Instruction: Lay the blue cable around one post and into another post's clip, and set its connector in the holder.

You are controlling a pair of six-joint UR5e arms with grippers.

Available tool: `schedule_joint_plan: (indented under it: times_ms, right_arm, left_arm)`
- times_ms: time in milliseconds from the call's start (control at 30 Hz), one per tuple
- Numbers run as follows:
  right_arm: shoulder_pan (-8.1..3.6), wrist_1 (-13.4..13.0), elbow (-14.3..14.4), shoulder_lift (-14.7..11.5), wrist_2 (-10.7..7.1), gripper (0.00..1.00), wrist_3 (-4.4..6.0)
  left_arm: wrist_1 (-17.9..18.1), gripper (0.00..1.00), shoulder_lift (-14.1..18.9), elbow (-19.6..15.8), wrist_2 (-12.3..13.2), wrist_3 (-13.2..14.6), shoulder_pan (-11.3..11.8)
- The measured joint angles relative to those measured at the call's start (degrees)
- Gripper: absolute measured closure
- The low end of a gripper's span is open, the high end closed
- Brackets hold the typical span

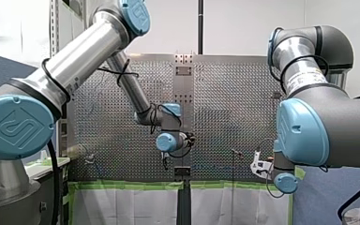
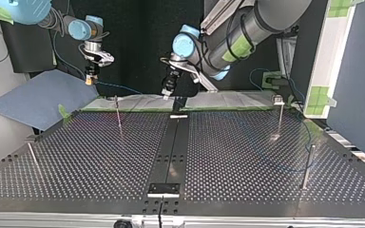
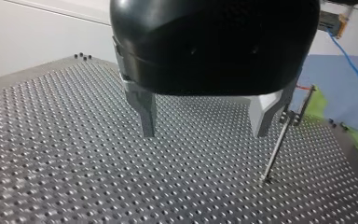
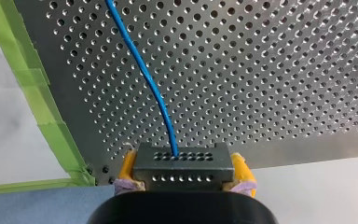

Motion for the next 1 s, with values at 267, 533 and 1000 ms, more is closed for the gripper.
schedule_joint_plan:
  times_ms: [267,533,1000]
  right_arm:
    - [0.13,0.0,0.0,-0.02,0.0,1.0,-0.05]
    - [0.17,0.01,0.0,-0.01,0.0,1.0,-0.06]
    - [0.2,0.0,-0.11,-0.02,0.0,1.0,-0.49]
  left_arm:
    - [-1.07,0.0,-3.55,2.8,0.36,0.59,-0.54]
    - [-2.48,0.0,-7.48,6.32,0.3,0.66,-0.76]
    - [-2.39,0.0,-14.19,6.81,0.05,0.8,-0.69]
